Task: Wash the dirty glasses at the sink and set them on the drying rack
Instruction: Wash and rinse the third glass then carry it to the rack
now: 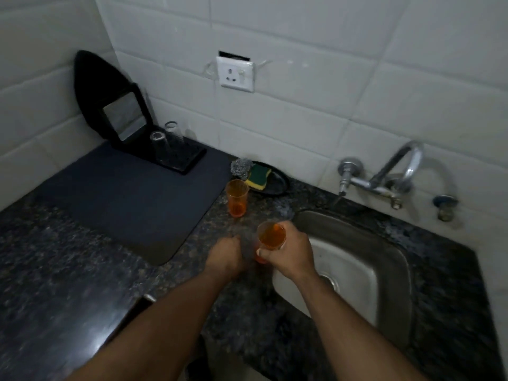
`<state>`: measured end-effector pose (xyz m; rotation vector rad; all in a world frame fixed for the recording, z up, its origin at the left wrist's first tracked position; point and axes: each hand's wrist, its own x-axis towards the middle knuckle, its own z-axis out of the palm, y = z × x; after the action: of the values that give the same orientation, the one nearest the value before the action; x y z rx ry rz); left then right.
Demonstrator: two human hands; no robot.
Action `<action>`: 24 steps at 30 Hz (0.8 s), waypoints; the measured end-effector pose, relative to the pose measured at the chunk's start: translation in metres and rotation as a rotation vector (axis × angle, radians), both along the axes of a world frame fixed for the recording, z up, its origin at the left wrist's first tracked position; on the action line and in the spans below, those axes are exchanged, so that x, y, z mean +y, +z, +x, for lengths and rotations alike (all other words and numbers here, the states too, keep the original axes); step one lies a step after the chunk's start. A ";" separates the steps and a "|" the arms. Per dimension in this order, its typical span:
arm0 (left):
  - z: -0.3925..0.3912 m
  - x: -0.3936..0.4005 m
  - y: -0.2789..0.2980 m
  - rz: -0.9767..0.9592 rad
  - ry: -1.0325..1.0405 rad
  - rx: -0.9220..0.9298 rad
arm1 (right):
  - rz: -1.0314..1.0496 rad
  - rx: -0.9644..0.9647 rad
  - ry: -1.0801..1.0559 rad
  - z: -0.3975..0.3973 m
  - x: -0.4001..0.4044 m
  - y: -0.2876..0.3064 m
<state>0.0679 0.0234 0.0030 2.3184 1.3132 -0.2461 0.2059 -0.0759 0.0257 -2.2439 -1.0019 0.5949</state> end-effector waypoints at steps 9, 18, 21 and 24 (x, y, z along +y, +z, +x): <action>0.110 -0.051 0.041 0.041 -0.173 -0.118 | 0.091 -0.022 -0.219 0.080 -0.094 0.037; 0.210 -0.043 0.056 0.045 -0.182 -0.339 | 0.095 -0.027 -0.388 0.136 -0.100 0.041; 0.238 -0.038 0.057 -0.005 -0.108 -0.391 | 0.100 -0.022 -0.439 0.146 -0.099 0.043; 0.265 -0.029 0.050 -0.027 -0.118 -0.394 | 0.098 -0.040 -0.477 0.155 -0.096 0.040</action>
<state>0.3333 -0.0056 0.0532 2.2743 0.9742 0.1510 0.3608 -0.1724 0.0657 -2.2995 -0.4689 0.2840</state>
